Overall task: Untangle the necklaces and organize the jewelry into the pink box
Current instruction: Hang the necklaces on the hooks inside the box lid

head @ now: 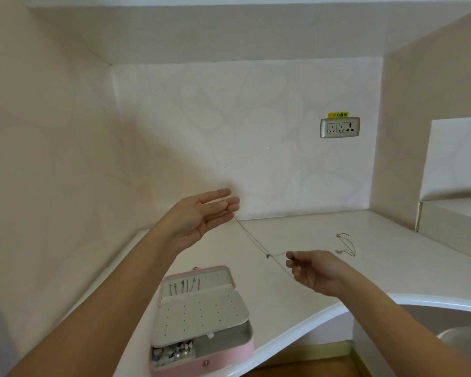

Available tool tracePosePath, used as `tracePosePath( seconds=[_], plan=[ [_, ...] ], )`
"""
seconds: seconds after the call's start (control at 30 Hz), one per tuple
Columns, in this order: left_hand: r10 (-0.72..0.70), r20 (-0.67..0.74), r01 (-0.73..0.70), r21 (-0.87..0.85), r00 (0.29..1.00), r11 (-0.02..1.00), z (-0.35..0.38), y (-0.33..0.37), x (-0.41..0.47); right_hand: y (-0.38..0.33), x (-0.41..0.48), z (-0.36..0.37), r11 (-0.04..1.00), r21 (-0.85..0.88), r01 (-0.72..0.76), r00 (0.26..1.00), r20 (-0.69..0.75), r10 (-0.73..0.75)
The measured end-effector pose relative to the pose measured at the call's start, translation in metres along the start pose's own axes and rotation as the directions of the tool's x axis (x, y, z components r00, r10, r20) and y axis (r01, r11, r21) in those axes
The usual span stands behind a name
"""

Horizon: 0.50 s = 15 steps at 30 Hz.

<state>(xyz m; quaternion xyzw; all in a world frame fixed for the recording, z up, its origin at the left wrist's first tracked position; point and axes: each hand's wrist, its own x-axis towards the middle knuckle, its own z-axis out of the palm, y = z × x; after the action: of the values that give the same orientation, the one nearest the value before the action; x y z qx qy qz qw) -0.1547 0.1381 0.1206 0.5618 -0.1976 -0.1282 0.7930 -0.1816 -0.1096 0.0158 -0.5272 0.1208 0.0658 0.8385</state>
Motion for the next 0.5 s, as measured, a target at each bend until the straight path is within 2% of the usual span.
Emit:
tracePosePath(
  seconds=[0.17, 0.33, 0.4, 0.43, 0.5],
  plan=[
    [-0.134, -0.038, 0.134, 0.01, 0.99, 0.991, 0.015, -0.01, 0.008, 0.006, 0.005, 0.014, 0.982, -0.183, 0.052, 0.998, -0.028, -0.058],
    [-0.197, -0.039, 0.197, -0.006, 0.98, 0.98, 0.022, -0.022, 0.008, 0.002, 0.002, 0.03, 0.87, -0.493, 0.015, 0.997, -0.059, -0.051],
    [-0.214, -0.039, 0.214, -0.018, 0.976, 0.977, 0.022, -0.023, 0.007, -0.002, -0.003, 0.044, 0.823, -0.548, 0.15, 0.979, -0.036, -0.203],
    [-0.223, -0.041, 0.222, -0.024, 0.974, 0.975, 0.022, -0.023, 0.007, -0.005, -0.008, 0.051, 0.778, -0.566, 0.271, 0.941, -0.014, -0.338],
    [-0.235, -0.044, 0.233, -0.036, 0.971, 0.972, 0.022, -0.023, 0.006, -0.013, -0.019, 0.065, 0.637, -0.586, 0.501, 0.809, 0.056, -0.585]
  ],
)
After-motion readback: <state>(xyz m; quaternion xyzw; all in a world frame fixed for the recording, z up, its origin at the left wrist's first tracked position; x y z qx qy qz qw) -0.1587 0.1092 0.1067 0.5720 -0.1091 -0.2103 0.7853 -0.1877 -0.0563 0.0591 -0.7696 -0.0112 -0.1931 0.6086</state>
